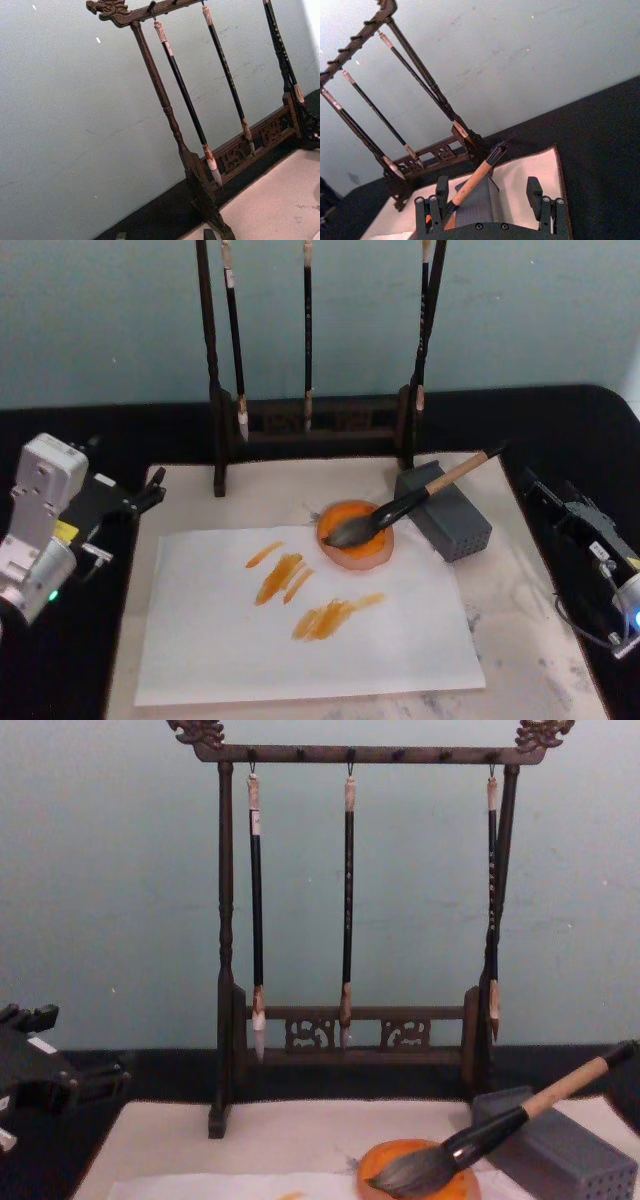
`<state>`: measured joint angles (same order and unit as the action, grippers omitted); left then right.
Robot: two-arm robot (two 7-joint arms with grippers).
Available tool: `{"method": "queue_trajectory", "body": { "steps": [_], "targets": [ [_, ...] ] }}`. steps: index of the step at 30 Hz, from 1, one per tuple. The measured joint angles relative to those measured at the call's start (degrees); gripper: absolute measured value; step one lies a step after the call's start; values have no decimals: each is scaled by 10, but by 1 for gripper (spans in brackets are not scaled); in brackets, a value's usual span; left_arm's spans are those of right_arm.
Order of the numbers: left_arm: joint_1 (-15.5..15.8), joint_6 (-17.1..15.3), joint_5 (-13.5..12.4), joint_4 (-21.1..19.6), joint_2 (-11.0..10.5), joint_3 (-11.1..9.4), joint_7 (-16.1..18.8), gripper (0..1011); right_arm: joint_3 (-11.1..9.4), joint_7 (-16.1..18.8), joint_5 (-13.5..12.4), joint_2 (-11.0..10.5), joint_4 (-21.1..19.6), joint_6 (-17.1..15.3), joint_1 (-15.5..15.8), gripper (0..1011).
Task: Pick up the brush from the inkstone, write on the paper, then place the brush back to its original position.
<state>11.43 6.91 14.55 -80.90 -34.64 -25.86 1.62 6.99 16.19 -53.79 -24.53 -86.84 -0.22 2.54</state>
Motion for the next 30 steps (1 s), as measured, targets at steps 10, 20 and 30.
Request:
{"method": "queue_trajectory", "body": {
  "steps": [10,20,30],
  "targets": [
    [0,0,0,0,0,0,0,1001,8,44,-57,-9,65,-40,-52,1000],
    [0,0,0,0,0,0,0,1001,43,62,-74,-3,120,-58,-111,1000],
    [0,0,0,0,0,0,0,1001,65,65,-93,21,149,-48,-135,1000]
  ]
}}
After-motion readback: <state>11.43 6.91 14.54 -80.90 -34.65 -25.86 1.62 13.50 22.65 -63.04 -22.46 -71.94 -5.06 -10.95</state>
